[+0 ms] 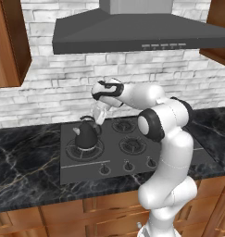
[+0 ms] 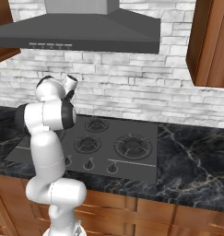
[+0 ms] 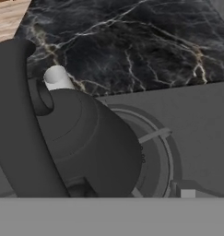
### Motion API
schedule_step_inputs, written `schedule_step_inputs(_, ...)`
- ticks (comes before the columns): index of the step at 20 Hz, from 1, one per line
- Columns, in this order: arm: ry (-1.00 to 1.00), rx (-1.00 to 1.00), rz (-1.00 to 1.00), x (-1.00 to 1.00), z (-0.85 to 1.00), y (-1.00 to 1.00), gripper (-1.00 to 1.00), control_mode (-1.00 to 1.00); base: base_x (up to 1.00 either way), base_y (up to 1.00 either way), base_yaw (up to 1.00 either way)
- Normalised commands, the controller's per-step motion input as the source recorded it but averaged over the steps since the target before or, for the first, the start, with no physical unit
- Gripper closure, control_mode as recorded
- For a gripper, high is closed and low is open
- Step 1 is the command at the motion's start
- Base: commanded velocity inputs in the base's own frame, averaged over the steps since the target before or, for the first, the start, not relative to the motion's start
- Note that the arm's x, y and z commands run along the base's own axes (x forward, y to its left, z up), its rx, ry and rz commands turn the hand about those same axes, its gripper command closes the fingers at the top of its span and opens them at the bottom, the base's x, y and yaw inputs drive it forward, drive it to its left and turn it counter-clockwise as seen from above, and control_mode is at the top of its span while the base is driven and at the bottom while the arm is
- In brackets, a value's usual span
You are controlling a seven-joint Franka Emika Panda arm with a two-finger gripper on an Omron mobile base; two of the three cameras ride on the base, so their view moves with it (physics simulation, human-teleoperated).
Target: The kettle is done boiling. Turn off the stove, then wait for 300 timesteps before moving the kettle to the dining table.
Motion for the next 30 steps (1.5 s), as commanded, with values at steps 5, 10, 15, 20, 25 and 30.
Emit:
schedule_step_inputs(5,0.0,0.0,0.04,0.03,-0.14,0.06,-1.0,-1.0,0.0,0.0,0.0)
schedule_step_inputs(10,0.0,-0.01,0.02,-0.05,-0.22,0.07,1.0,-1.0,0.0,0.0,0.0)
schedule_step_inputs(15,0.0,0.0,0.01,-0.06,-0.13,0.01,1.0,-1.0,0.0,0.0,0.0)
schedule_step_inputs(20,-0.01,0.0,0.02,-0.07,-0.04,0.0,1.0,-1.0,0.0,0.0,0.0)
schedule_step_inputs(25,-0.06,0.1,0.03,-0.31,0.12,-0.12,1.0,-1.0,0.0,0.0,0.0)
schedule_step_inputs(30,-0.05,0.14,0.01,-0.34,0.22,-0.25,1.0,-1.0,0.0,0.0,0.0)
